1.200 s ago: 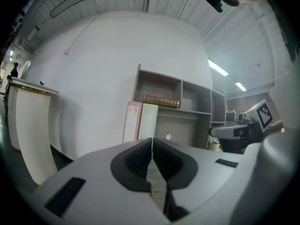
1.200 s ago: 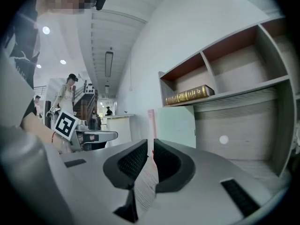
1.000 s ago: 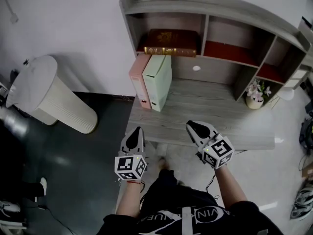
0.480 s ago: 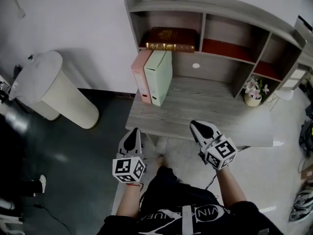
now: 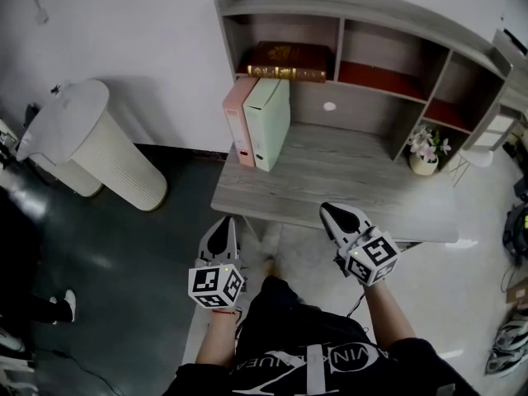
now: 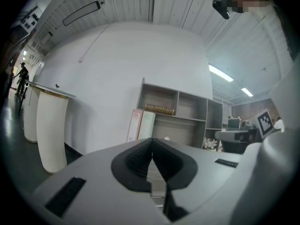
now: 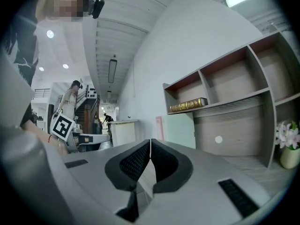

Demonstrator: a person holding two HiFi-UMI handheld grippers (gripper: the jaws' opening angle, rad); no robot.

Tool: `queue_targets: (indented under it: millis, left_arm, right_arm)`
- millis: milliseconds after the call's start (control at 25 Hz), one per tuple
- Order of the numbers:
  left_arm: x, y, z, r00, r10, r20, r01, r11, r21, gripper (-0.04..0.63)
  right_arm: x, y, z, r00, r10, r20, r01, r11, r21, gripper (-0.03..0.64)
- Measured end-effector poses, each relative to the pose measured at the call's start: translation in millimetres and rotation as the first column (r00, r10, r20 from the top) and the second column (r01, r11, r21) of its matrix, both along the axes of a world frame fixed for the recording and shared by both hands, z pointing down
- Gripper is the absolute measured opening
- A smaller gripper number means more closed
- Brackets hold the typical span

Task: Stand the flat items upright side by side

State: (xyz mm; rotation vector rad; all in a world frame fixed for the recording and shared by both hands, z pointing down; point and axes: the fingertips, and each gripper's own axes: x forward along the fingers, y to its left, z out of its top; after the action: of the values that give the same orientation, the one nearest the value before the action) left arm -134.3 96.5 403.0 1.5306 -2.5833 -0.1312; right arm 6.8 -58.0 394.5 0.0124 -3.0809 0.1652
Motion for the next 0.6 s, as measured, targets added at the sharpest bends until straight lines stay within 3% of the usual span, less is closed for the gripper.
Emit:
queue_targets:
  millis: [600]
  left_arm:
    - [22, 2, 4, 1.0, 0.011, -0.02, -0.011, 1.0, 0.01, 0.005]
  right_arm:
    - [26, 10, 0, 1.0, 0.001, 0.003, -0.001, 1.0, 0.008, 0.013]
